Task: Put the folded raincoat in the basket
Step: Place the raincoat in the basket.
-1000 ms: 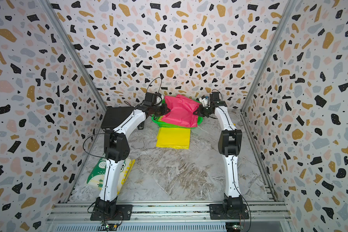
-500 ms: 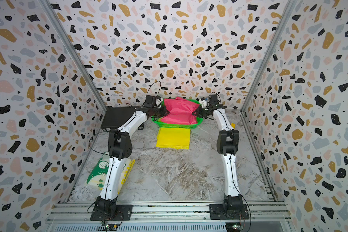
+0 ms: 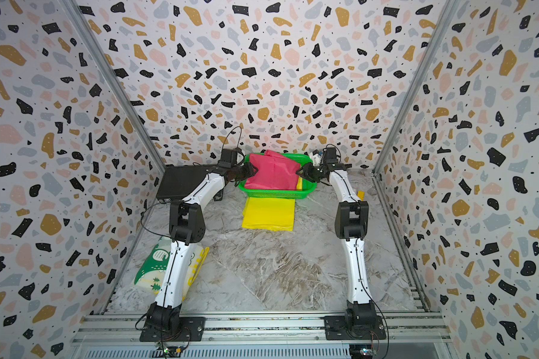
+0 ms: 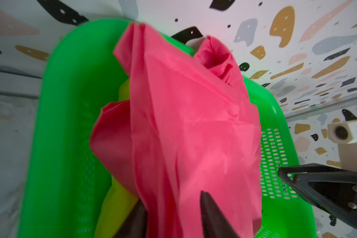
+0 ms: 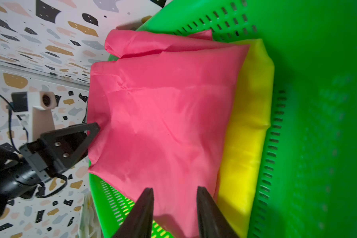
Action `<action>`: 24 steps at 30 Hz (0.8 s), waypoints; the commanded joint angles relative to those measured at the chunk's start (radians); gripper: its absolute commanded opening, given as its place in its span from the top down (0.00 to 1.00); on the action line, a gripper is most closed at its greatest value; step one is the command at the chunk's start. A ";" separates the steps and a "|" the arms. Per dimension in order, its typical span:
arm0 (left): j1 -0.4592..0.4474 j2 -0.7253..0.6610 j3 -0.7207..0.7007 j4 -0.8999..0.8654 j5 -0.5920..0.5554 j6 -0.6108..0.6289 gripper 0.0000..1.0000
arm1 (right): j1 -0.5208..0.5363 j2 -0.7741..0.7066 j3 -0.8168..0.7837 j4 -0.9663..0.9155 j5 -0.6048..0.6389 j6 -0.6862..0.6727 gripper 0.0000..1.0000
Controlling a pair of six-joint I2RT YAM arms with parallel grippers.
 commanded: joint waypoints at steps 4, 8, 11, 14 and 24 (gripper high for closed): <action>0.016 -0.027 0.018 -0.015 0.086 0.005 0.16 | -0.019 -0.104 0.024 -0.065 0.040 -0.034 0.53; 0.013 -0.120 -0.052 -0.051 0.124 0.010 0.06 | -0.019 -0.173 0.010 -0.107 0.011 -0.034 0.52; 0.007 -0.221 -0.149 -0.074 0.105 0.037 0.00 | -0.019 -0.261 -0.064 -0.117 -0.020 -0.039 0.52; -0.001 -0.337 -0.278 -0.070 0.050 0.069 0.00 | -0.015 -0.383 -0.211 -0.112 -0.017 -0.075 0.51; -0.016 -0.752 -0.809 -0.003 -0.070 0.069 0.00 | 0.043 -0.796 -0.776 -0.039 0.078 -0.162 0.49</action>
